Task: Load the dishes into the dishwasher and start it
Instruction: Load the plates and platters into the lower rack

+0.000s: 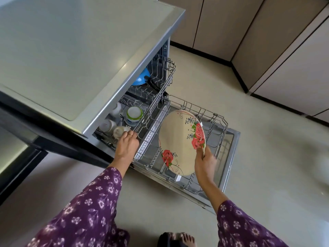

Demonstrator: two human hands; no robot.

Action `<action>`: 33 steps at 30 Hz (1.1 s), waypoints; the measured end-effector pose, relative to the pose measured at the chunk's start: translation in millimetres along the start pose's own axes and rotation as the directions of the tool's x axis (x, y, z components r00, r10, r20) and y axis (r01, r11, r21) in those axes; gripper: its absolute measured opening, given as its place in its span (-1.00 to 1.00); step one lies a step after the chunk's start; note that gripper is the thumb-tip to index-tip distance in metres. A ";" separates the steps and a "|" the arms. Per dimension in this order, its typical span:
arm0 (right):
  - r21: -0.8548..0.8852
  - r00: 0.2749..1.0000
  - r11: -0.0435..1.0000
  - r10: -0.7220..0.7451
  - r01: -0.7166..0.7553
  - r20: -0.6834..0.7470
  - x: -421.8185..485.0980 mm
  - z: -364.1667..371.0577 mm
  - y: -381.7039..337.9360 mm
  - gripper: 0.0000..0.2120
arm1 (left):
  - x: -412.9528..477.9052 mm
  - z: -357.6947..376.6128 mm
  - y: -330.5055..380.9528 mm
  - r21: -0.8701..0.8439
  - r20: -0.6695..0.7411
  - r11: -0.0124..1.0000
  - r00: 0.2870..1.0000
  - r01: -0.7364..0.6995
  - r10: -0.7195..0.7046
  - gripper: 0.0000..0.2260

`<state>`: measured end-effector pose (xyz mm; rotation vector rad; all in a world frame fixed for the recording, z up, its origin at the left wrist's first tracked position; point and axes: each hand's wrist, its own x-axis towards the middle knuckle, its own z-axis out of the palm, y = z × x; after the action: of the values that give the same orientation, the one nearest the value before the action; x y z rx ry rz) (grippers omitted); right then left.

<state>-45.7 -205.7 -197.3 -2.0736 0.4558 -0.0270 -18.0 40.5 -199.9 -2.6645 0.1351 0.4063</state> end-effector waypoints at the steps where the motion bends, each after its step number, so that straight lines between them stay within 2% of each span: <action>1: -0.012 1.000 1.000 0.000 0.000 0.010 1.2 2.7 3.7 -0.81 | 1.3 -1.0 -0.2 -0.009 -0.003 1.000 1.000 0.012 -0.012 -0.74; 5: -0.049 0.998 0.998 -0.025 0.029 0.066 4.2 11.5 15.5 -0.82 | 8.5 1.6 -3.1 -0.071 -0.009 0.996 0.998 0.061 -0.062 -0.63; 8: -0.057 0.993 0.996 -0.056 0.062 0.102 6.4 18.4 20.8 -0.83 | 11.1 7.9 -7.4 -0.081 -0.007 0.993 0.996 0.083 -0.084 -0.70; 12: -0.074 0.986 0.992 -0.088 0.099 0.140 8.8 29.5 30.8 -0.74 | 16.7 15.7 -12.2 -0.079 -0.011 0.993 0.996 0.087 -0.088 -0.70; 16: -0.108 0.967 0.976 -0.165 0.188 0.196 11.8 39.5 40.5 -0.70 | 22.2 12.0 -12.7 -0.137 -0.023 0.978 0.986 0.158 -0.163 -0.64; 21: -0.149 0.928 0.942 -0.254 0.301 0.273 22.3 55.5 51.1 -0.73 | 25.6 15.5 -17.2 -0.092 0.022 0.971 0.975 0.223 -0.222 -0.51; 26: -0.190 0.875 0.891 -0.328 0.411 0.355 30.2 71.0 57.5 -0.71 | 33.7 15.4 -22.4 -0.189 0.036 0.926 0.944 0.327 -0.327 -0.67; 33: -0.176 0.807 0.841 -0.399 0.511 0.435 35.2 103.9 64.7 -0.66 | 43.3 33.9 -30.7 -0.245 0.001 0.905 0.933 0.349 -0.359 -0.70</action>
<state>-12.0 -160.8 -311.6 -2.3584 -0.3171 0.1651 19.2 81.7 -229.7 -2.8543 -0.4086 0.2576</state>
